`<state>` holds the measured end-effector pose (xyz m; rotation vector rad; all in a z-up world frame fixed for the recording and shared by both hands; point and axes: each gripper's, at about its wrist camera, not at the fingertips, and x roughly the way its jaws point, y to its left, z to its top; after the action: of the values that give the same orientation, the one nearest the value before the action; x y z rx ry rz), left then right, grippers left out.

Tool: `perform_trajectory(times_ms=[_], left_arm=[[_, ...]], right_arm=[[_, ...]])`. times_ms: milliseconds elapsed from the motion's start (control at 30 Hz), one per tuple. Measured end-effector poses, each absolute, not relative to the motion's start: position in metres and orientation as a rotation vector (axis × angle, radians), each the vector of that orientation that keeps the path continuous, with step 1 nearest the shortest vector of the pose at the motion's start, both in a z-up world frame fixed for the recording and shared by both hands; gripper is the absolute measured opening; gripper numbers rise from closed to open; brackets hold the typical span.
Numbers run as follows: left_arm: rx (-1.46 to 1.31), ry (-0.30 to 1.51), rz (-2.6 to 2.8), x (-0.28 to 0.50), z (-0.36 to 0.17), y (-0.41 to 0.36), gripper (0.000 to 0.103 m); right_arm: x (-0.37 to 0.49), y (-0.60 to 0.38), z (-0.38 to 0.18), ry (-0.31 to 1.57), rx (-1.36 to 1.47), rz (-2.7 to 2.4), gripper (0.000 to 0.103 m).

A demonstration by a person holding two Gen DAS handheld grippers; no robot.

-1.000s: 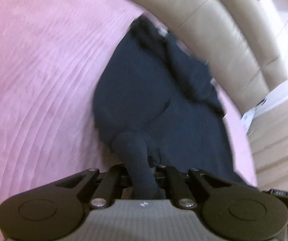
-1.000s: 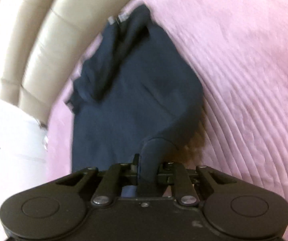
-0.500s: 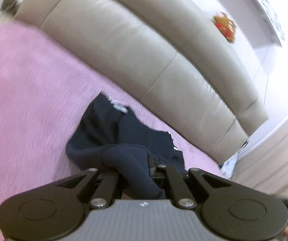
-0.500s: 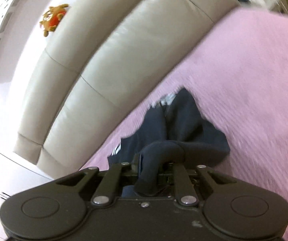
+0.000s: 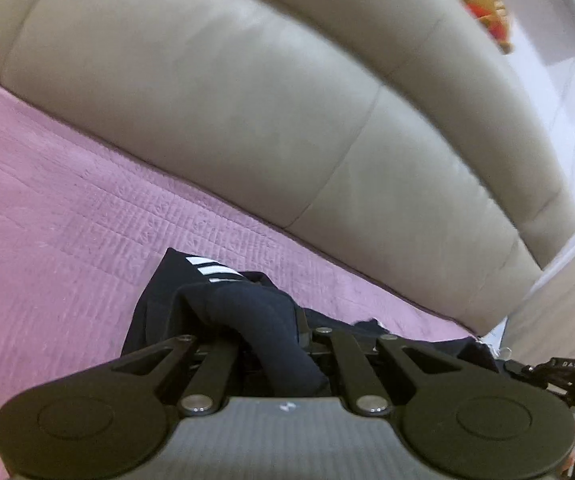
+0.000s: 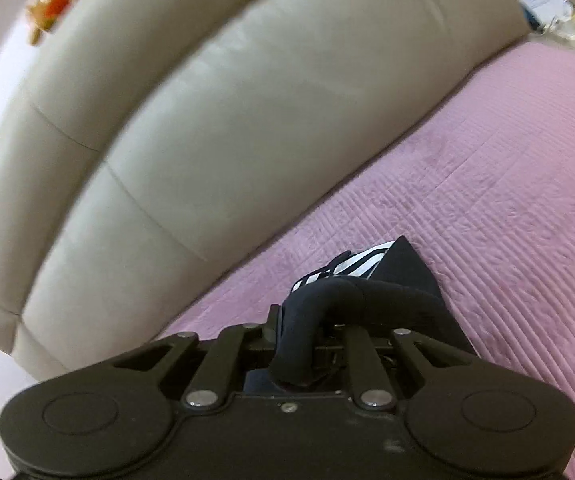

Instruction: Fold large clothes

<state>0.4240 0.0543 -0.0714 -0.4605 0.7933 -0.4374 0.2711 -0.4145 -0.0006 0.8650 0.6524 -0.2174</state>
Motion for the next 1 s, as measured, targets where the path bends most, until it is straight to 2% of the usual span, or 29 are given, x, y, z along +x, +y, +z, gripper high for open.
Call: perform_trajectory(times_ms=[200,300,400,433,467,500,533,567,600,633,667,733,767,800,900,1000], left_arm=[[-0.511,0.987,-0.381,0.506,-0.134,0.035,0.008],[-0.463,1.056,-0.397,0.54,-0.151,0.024,0.016],[-0.467,1.088,-0.393,0.562,-0.151,0.023,0.018],[-0.457,1.075,-0.375,0.568,-0.147,0.024,0.022],[-0.459,1.059,-0.36,0.573,-0.141,0.026,0.032],[-0.485,1.043,-0.357,0.574,-0.132,0.029,0.039],[-0.539,1.023,-0.368,0.578,-0.127,0.034,0.051],[-0.586,1.002,-0.372,0.58,-0.122,0.038,0.054],[-0.588,0.994,-0.368,0.581,-0.116,0.038,0.054],[-0.541,0.988,-0.371,0.58,-0.108,0.034,0.054],[-0.47,0.982,-0.383,0.576,-0.102,0.028,0.055],[-0.302,0.98,-0.414,0.563,-0.097,0.008,0.06],[-0.189,0.987,-0.447,0.55,-0.099,-0.009,0.065],[-0.112,0.994,-0.478,0.54,-0.103,-0.022,0.066],[0.106,0.975,-0.571,0.497,-0.127,-0.071,0.066],[0.256,0.879,-0.56,0.464,-0.166,-0.111,0.073]], right_arm=[[0.344,-0.445,-0.076,0.779,0.976,-0.271,0.014],[0.367,-0.46,-0.106,0.797,1.027,-0.281,0.016],[0.377,-0.48,-0.113,0.77,1.09,-0.331,0.025],[0.379,-0.488,-0.112,0.757,1.116,-0.349,0.027],[0.382,-0.496,-0.108,0.74,1.13,-0.351,0.027],[0.387,-0.503,-0.099,0.734,1.106,-0.337,0.027],[0.394,-0.508,-0.088,0.738,1.037,-0.324,0.032],[0.401,-0.509,-0.077,0.753,0.946,-0.315,0.046],[0.41,-0.506,-0.065,0.778,0.833,-0.29,0.054],[0.416,-0.5,-0.055,0.801,0.724,-0.244,0.067],[0.419,-0.489,-0.048,0.818,0.612,-0.173,0.073],[0.415,-0.458,-0.044,0.844,0.42,-0.034,0.078],[0.409,-0.439,-0.047,0.845,0.339,0.024,0.077],[0.4,-0.418,-0.055,0.834,0.276,0.073,0.077],[0.372,-0.361,-0.092,0.767,0.233,0.185,0.078],[0.368,-0.32,-0.135,0.777,0.174,0.219,0.08]])
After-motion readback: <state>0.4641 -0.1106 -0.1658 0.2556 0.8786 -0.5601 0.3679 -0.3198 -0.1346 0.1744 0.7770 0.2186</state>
